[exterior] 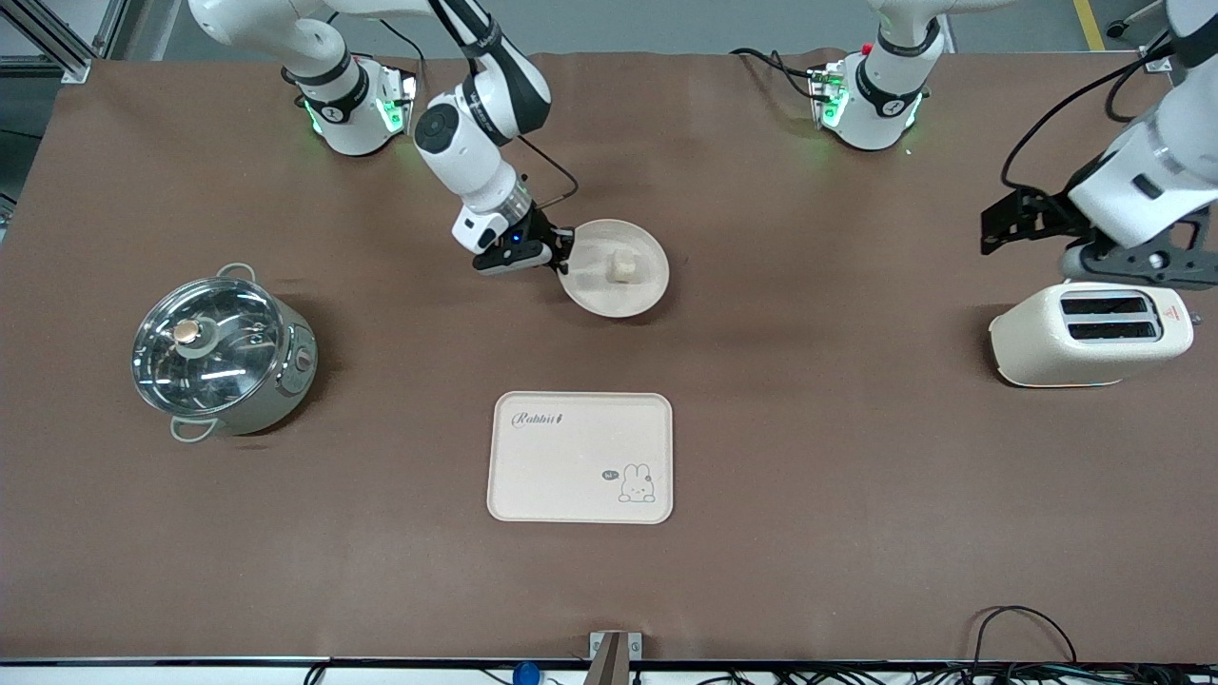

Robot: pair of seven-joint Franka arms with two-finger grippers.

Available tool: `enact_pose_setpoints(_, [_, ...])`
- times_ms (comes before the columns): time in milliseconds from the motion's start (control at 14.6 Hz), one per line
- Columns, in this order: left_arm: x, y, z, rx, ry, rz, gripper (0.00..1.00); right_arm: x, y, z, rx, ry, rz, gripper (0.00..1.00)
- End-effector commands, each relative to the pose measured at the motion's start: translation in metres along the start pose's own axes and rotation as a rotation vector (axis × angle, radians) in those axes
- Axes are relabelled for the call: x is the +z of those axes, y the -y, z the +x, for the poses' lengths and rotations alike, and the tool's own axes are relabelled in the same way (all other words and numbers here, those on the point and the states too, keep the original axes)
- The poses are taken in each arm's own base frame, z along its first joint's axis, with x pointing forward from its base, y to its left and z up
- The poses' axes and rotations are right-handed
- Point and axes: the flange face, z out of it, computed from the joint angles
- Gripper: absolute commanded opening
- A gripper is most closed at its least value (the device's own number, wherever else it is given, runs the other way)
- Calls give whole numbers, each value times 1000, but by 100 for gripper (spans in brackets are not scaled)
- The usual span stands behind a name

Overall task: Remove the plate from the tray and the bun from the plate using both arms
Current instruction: 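Lift the plate with bun off the tray and set it beside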

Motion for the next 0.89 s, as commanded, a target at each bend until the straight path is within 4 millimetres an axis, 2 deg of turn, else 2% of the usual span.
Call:
enact_pose_setpoints(0, [25, -40, 20, -46, 20, -16, 100, -3, -28, 17, 10, -58, -14, 0])
enact_pose_setpoints(137, [47, -62, 36, -59, 17, -15, 100, 4, -45, 37, 25, -72, -25, 0])
enact_pose_setpoints(342, [84, -82, 57, -37, 26, -25, 100, 13, -36, 36, 15, -119, -22, 0])
enact_pose_setpoints(479, [104, -98, 64, -44, 40, -28, 100, 20, -22, 43, 18, -133, -4, 0])
enact_pose_setpoints(685, [129, -143, 64, -54, 39, -27, 100, 37, -22, 46, 28, -126, -9, 4])
enact_pose_setpoints(822, [144, -187, 59, -77, 34, -34, 100, 38, -22, 45, 27, -125, -11, 4])
